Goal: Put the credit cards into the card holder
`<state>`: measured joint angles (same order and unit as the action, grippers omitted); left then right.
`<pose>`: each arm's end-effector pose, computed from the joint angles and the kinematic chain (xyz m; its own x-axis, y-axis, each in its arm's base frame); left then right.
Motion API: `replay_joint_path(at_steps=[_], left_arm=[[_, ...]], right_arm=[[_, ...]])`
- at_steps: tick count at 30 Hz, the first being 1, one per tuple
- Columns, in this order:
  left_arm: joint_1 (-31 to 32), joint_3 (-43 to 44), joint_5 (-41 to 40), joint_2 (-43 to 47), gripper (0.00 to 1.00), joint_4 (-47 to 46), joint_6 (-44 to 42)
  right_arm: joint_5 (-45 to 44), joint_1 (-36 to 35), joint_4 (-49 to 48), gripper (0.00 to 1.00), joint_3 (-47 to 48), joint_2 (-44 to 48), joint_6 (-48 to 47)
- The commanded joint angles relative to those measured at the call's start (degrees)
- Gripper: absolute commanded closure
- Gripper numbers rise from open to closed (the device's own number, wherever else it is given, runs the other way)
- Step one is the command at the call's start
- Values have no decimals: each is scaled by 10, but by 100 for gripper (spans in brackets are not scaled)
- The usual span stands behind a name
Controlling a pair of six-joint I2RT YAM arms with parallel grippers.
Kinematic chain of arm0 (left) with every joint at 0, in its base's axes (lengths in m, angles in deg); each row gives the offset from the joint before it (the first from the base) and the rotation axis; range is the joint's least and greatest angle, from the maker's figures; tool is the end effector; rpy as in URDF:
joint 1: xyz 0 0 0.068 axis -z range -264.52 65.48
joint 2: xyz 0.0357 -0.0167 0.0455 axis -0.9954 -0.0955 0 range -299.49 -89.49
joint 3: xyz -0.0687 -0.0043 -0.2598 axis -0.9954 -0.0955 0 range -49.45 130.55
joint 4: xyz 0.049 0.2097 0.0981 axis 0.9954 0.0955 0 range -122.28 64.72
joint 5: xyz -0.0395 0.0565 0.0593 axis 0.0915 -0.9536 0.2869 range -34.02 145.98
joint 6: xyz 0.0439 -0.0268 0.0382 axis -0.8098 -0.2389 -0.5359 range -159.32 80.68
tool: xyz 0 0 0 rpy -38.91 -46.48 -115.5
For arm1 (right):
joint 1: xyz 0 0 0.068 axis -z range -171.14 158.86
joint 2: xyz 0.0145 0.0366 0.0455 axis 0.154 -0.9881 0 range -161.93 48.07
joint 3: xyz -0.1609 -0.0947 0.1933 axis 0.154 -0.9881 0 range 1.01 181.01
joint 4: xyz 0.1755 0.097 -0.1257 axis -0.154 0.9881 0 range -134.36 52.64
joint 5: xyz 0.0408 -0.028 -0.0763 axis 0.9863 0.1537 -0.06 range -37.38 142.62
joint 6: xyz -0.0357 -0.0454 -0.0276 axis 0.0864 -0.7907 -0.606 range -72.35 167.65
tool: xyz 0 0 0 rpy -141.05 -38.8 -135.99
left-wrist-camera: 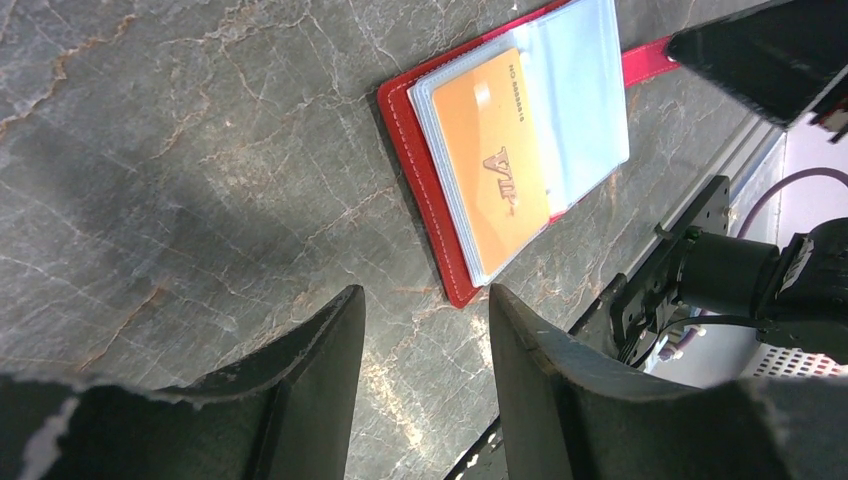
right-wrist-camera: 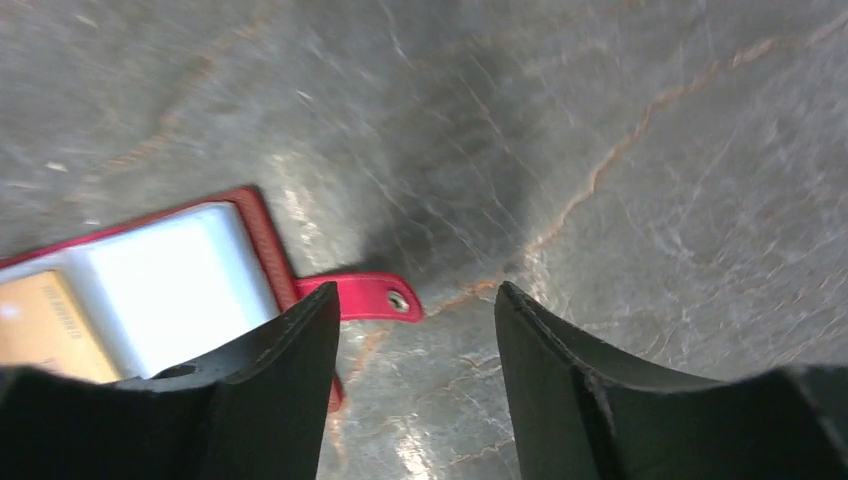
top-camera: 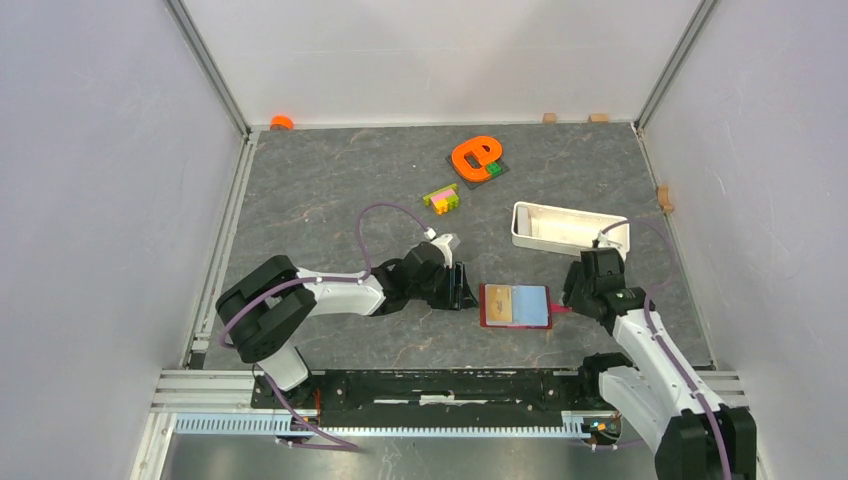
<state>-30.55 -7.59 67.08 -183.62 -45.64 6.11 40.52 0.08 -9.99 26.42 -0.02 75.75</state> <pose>0.1778 -0.2606 0.1596 -0.8873 0.0314 -0.4601 0.3556 0.6819 -0.6392 0.1376 0.0108 0.1753 -0.7488 0.3504 -0.5627 0.3583 0.9281 0.1012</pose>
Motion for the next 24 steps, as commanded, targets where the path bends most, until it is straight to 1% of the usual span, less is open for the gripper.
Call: replay_joint_path(at_steps=[1, 3, 9, 13, 15, 17, 20, 21, 24], left_arm=[[-1, -4, 10, 14, 44, -17, -1], [-2, -6, 9, 18, 44, -17, -1], [-1, -4, 1, 29, 44, -6, -6], [-1, -3, -3, 35, 45, 3, -9], [-1, -3, -5, 38, 45, 9, -10], [-1, -3, -8, 44, 45, 16, -13], [-1, -4, -15, 57, 45, 27, -17], [-1, -5, -17, 63, 45, 30, -18], [-2, -2, -19, 76, 45, 44, -24]], right_arm=[[28, 28, -30, 40, -34, -17, 2], [42, 34, -43, 44, -42, -22, -2], [78, 37, -88, 67, -58, -18, -21], [98, 38, -103, 70, -61, -23, -30], [103, 38, -108, 78, -63, -23, -36], [111, 38, -109, 89, -60, -19, -40], [119, 38, -113, 99, -56, -2, -46], [119, 38, -117, 100, -55, 7, -50], [169, 38, -129, 100, -52, 26, -62]])
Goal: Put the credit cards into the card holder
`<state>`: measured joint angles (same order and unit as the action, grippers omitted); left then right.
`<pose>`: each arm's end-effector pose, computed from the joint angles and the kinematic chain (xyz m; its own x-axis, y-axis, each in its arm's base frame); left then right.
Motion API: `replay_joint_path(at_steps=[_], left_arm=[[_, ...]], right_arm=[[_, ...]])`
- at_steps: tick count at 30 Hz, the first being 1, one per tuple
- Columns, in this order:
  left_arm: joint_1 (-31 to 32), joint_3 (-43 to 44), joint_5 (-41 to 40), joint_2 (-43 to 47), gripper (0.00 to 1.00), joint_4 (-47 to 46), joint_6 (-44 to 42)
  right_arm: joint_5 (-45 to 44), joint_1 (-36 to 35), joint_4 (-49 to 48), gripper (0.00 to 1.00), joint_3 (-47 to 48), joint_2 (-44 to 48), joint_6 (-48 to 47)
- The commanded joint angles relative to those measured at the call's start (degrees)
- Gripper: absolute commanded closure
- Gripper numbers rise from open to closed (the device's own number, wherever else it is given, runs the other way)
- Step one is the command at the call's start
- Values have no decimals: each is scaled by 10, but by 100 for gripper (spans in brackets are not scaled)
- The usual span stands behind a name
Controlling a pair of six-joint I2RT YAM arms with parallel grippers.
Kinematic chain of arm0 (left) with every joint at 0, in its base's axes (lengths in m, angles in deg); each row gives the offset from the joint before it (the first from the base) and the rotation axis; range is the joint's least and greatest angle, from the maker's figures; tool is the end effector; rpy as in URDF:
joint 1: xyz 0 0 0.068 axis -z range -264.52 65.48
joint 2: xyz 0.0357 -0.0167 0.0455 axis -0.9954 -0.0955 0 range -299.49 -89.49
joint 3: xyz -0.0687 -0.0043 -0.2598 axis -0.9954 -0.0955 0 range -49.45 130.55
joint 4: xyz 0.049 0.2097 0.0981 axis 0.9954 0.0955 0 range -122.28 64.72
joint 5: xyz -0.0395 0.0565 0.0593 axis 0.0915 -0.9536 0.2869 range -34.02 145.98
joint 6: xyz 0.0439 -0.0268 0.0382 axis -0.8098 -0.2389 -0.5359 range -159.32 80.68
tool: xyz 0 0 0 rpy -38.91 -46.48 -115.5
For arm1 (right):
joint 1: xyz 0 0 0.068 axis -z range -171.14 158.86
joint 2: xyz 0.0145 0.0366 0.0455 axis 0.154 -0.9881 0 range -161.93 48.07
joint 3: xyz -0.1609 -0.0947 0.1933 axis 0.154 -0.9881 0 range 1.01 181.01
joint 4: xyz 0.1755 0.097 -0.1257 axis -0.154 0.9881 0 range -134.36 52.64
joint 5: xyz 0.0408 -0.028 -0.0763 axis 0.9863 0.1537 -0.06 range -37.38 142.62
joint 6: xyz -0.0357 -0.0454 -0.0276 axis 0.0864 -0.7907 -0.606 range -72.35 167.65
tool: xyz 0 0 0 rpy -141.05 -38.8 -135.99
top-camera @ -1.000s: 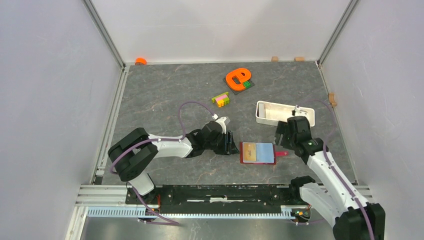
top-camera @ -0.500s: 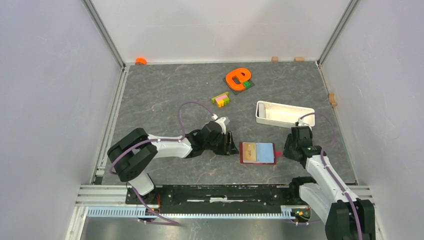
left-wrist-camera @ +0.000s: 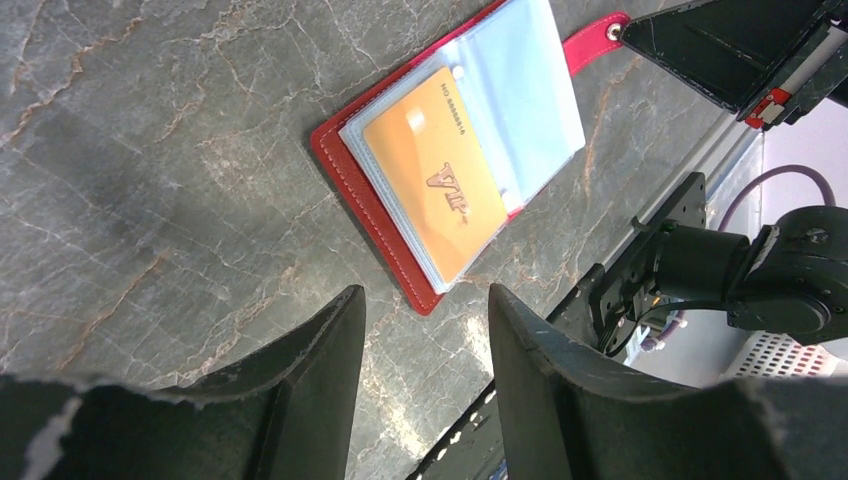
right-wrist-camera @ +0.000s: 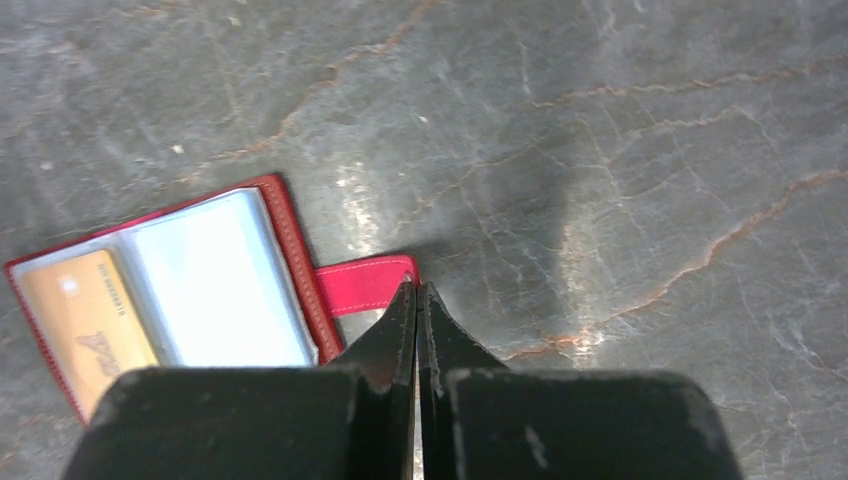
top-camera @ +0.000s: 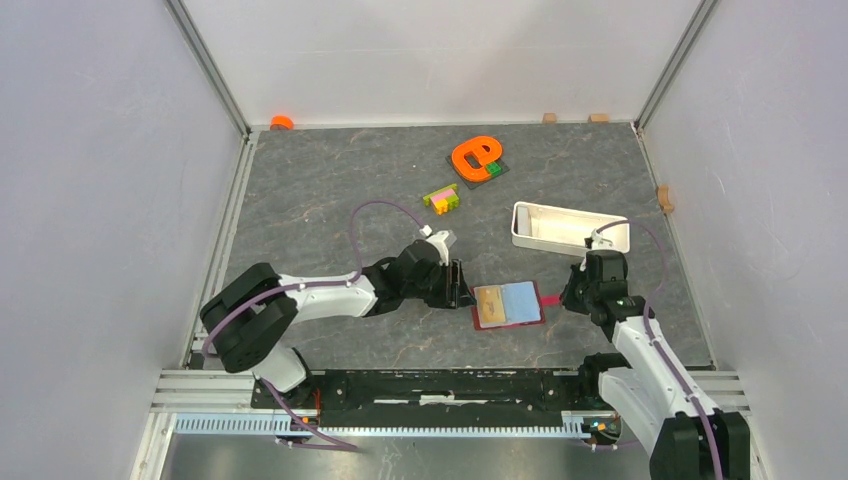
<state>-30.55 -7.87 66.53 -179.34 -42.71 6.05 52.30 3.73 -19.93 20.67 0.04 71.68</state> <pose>0.1729 -0.2531 0.1750 -0.8797 0.0200 -0.4750 0.3615 0.6772 -0.6409 0.1410 0.0124 0.1573 -0.7596 0.3407 -0.5540 0.2444 0.9389 0.2423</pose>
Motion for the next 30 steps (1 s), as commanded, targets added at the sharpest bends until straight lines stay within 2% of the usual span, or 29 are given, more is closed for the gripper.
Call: replay_joint_path(at_steps=[1, 8, 11, 20, 22, 24, 25, 27, 28, 29, 30], left_arm=[[-3, 3, -14, 38, 45, 21, -25], [-25, 1, 6, 71, 45, 52, -31], [-35, 3, 17, 75, 46, 67, -38], [-57, -14, 22, 94, 49, 64, -35], [-61, -22, 21, 102, 49, 64, -35], [-66, -29, 21, 107, 48, 66, -34], [-68, -32, 20, 111, 47, 66, -34], [-71, -39, 20, 117, 46, 67, -34], [-72, -41, 20, 120, 46, 68, -34], [-73, -42, 19, 124, 46, 70, -34], [-73, -44, 19, 127, 45, 72, -35]], right_arm=[[67, 1, -35, 100, 6, 30, -23], [202, -8, -78, 100, 18, 32, -35], [214, -41, -86, 100, 31, 39, -27], [181, -234, -157, 100, 53, -11, 39], [152, -266, -151, 100, 65, -27, 42], [78, -276, -118, 100, 81, -28, 38], [30, -274, -90, 96, 94, -30, 40], [-59, -265, -15, 81, 129, -43, 22], [-92, -257, 8, 79, 140, -50, 13], [-106, -243, 22, 77, 145, -52, 5], [-107, -226, 25, 67, 145, -48, -5]])
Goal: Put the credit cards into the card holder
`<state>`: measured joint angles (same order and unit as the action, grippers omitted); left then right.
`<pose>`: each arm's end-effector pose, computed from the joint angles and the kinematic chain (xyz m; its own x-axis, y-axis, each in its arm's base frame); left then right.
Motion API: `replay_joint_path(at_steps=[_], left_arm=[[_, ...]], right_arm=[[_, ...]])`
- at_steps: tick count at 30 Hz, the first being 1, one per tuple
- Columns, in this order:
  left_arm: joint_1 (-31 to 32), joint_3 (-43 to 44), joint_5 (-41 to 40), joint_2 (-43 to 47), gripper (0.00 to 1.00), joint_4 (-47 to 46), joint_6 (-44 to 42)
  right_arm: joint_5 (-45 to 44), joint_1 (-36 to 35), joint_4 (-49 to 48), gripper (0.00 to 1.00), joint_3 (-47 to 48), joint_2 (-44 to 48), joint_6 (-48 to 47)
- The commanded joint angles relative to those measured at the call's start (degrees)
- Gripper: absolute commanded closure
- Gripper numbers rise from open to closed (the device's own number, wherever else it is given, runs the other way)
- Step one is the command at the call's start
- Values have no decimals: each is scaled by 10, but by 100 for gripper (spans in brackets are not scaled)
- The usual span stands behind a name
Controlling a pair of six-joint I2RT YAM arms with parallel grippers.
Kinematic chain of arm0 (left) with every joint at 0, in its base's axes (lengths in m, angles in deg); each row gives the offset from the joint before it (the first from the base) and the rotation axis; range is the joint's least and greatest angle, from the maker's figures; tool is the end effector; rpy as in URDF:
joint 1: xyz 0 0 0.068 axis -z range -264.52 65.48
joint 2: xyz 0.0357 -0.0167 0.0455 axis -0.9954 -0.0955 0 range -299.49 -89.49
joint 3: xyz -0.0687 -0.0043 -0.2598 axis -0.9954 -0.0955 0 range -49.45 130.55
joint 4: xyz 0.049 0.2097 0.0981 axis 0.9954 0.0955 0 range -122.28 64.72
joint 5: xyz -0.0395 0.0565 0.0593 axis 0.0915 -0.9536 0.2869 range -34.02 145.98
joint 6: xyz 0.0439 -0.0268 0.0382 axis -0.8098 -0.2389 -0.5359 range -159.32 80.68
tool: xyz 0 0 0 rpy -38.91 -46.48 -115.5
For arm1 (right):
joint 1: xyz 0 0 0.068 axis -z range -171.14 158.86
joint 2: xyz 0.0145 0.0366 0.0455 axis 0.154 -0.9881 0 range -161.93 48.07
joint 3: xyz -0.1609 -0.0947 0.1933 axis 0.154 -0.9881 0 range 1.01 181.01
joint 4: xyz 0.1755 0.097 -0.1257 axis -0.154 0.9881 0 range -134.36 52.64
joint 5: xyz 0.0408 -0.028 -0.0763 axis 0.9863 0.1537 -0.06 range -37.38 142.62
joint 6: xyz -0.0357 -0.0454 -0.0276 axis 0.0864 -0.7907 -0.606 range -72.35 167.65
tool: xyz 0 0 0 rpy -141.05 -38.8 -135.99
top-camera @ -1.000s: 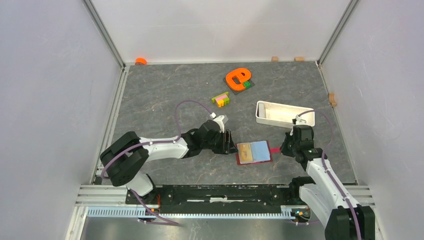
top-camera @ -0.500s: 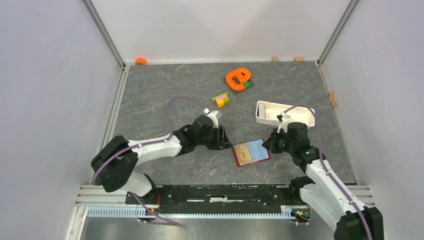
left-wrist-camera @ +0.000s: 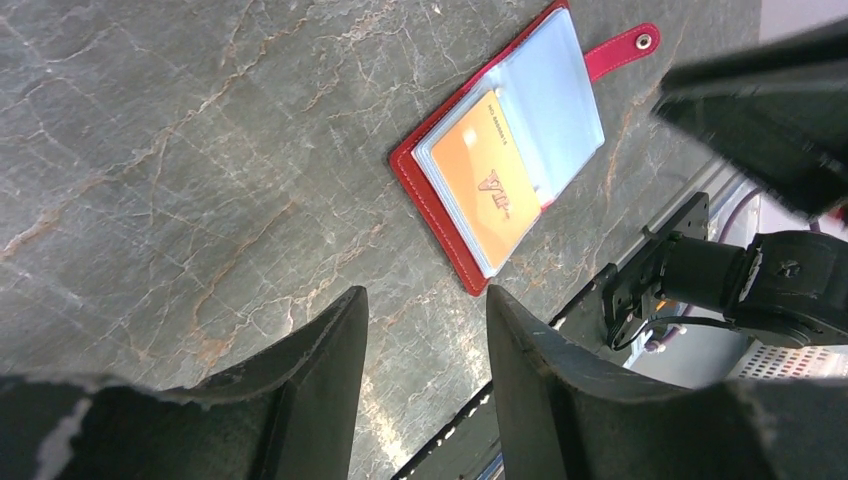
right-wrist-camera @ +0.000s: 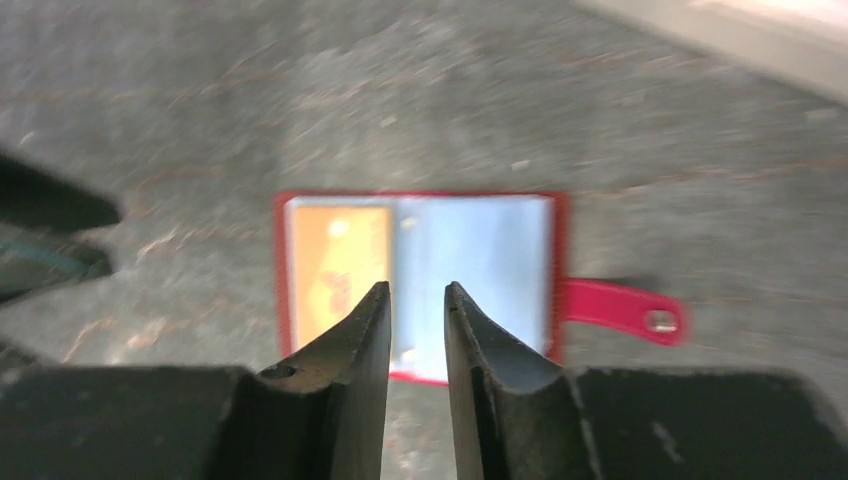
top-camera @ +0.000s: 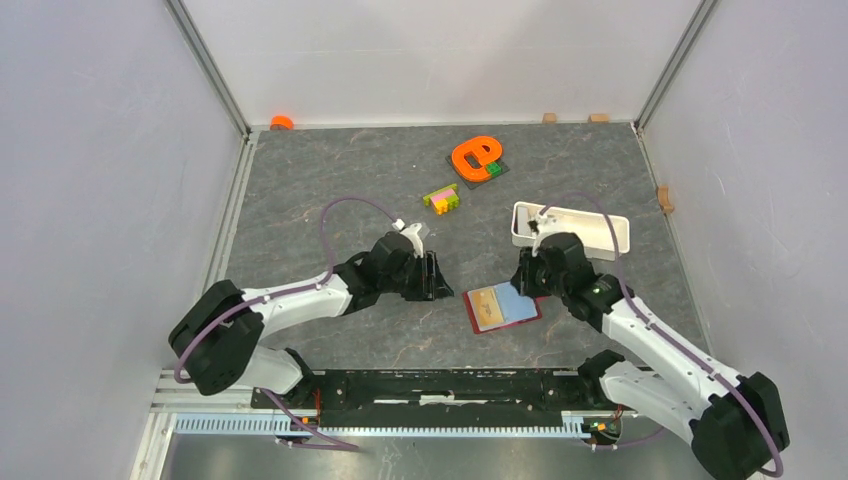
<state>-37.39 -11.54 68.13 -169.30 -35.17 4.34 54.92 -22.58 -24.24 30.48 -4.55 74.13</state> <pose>0.1773 -0.2063 0.1910 -0.8812 -0.0428 -0.4708 0.3032 0.7130 -0.6323 0.1496 0.0938 0.2046 -0.7669 0.0533 -0.6395 -0.2281 0.9088 0.3494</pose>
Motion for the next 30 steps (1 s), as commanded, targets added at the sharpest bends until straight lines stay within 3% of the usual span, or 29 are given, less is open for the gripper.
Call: replay_joint_path(at_steps=[1, 5, 12, 21, 30], left_arm=[[-6, -8, 1, 30, 45, -2, -18], [-8, -13, -2, 39, 44, 1, -18], [-11, -11, -4, 50, 44, 12, -21], [-16, -15, -12, 70, 44, 26, -23], [-19, -15, -12, 73, 44, 26, -23]], right_arm=[[-121, 60, 69, 58, 43, 2, -40], [-78, 154, 73, 40, 26, 11, -78], [33, 244, 31, 36, -20, -19, -114], [121, 273, -44, 46, -54, -63, -136], [123, 280, -66, 62, -60, -86, -145]])
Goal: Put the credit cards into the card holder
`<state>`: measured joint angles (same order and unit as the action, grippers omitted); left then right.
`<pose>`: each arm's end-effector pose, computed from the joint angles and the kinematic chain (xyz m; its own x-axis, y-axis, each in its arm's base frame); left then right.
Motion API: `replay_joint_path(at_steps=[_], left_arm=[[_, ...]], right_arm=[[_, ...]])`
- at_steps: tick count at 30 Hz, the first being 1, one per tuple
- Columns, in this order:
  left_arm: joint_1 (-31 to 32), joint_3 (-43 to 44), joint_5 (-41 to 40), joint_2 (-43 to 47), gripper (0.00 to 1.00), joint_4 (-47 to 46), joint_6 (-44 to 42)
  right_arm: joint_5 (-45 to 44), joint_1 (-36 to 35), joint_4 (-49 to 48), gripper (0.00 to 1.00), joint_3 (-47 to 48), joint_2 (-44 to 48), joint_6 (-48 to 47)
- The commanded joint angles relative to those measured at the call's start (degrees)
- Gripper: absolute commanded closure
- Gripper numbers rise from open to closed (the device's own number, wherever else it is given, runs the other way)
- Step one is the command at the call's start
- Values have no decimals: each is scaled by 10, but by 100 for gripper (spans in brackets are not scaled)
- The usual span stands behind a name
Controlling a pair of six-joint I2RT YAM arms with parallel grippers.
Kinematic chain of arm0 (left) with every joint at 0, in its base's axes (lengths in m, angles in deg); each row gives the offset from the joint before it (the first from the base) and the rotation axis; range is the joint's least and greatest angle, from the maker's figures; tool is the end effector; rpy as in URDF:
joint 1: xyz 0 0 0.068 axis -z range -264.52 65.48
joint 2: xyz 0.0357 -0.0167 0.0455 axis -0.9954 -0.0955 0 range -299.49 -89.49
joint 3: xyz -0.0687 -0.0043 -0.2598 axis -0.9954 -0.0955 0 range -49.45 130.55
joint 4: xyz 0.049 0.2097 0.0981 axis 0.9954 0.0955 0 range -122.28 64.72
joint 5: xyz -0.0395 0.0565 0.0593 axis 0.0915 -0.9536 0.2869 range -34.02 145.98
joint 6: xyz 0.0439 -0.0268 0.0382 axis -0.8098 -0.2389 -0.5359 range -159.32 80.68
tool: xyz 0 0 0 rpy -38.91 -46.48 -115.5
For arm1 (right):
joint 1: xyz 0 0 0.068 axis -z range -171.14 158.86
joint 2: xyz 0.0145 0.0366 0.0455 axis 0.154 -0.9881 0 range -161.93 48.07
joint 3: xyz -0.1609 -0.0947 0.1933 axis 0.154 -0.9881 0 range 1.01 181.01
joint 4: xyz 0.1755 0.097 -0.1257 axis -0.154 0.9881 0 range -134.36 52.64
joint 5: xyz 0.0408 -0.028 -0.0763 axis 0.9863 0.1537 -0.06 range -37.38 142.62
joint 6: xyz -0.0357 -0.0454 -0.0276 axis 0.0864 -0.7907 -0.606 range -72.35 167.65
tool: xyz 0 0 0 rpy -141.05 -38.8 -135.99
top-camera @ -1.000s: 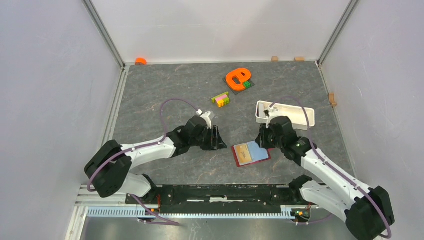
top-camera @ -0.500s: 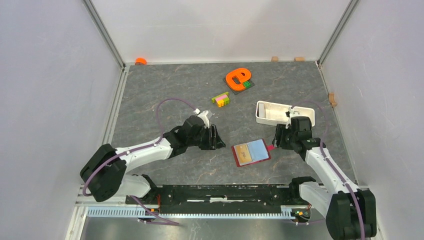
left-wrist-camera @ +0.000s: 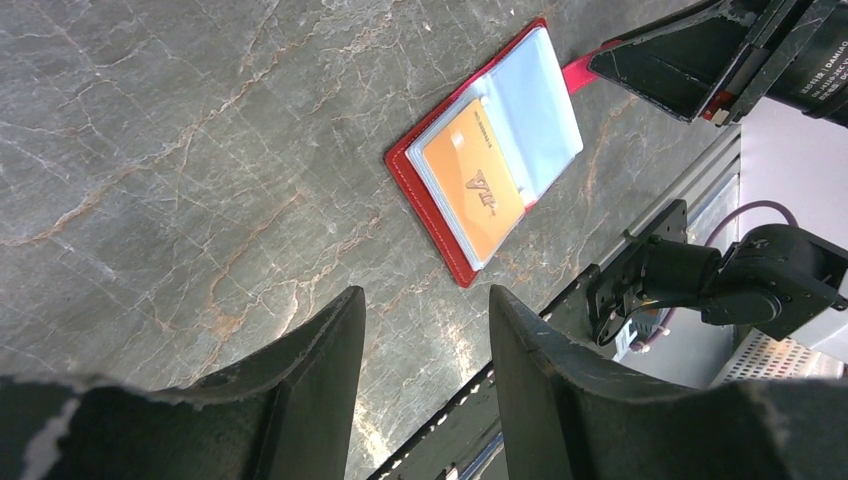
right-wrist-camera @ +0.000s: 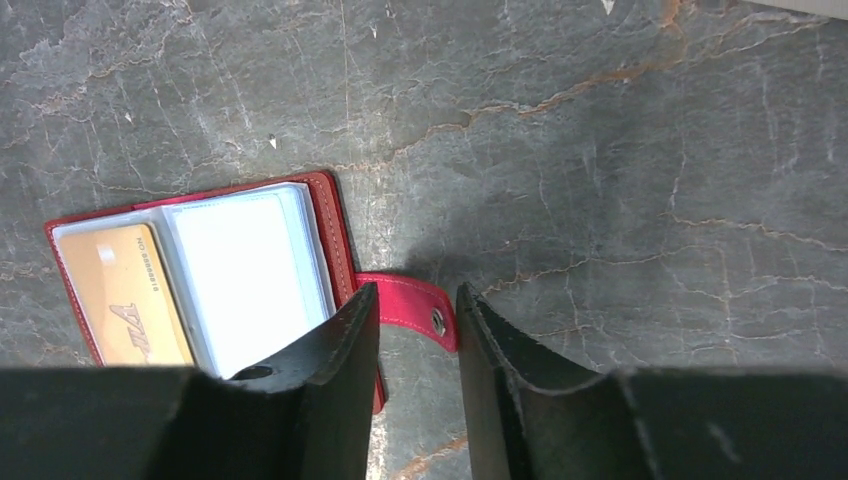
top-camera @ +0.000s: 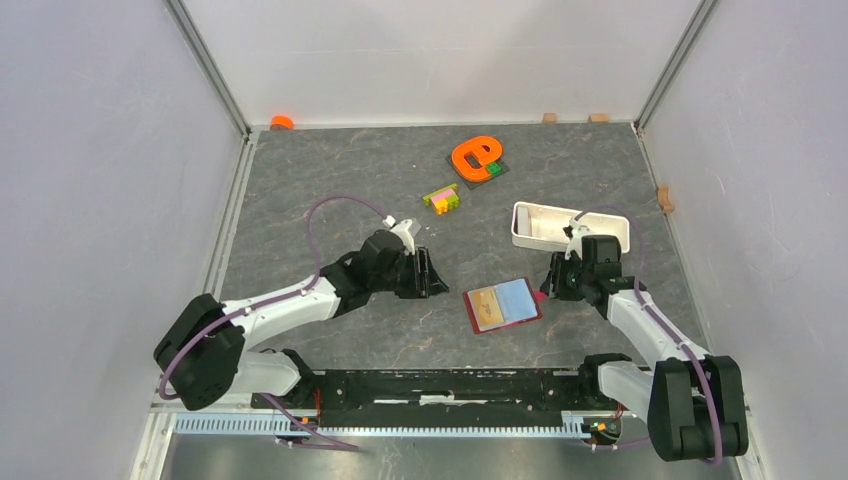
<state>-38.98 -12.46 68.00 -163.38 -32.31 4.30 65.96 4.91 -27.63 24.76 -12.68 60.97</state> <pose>0.1724 -0.1903 0.2065 -0.8662 -0.0807 -0.4931 0.2999 0.7053 -0.6423 0.1746 0.0235 0.1581 -0.8295 0.1675 -0.5328 -0.0125 0.9482 0.3175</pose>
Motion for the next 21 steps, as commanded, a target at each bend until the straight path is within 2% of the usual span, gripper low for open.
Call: replay_joint_path(at_steps=[1, 4, 7, 10, 14, 21], left_arm=[[-3, -7, -10, 14, 44, -2, -22], [-3, -6, -10, 18, 45, -2, -22], [-4, -2, -10, 28, 45, 21, -25], [-7, 3, -9, 42, 44, 37, -29], [-16, 5, -8, 53, 44, 51, -32], [-25, 7, 11, 52, 43, 51, -29]], right_arm=[[14, 4, -34, 66, -2, -4, -13], [28, 5, -36, 84, 2, 1, -12], [78, 4, -38, 100, 4, 13, 1], [120, -2, -35, 100, 6, 39, 25], [119, -37, -13, 100, 16, 96, 50], [62, -182, -31, 100, 31, 129, 142]])
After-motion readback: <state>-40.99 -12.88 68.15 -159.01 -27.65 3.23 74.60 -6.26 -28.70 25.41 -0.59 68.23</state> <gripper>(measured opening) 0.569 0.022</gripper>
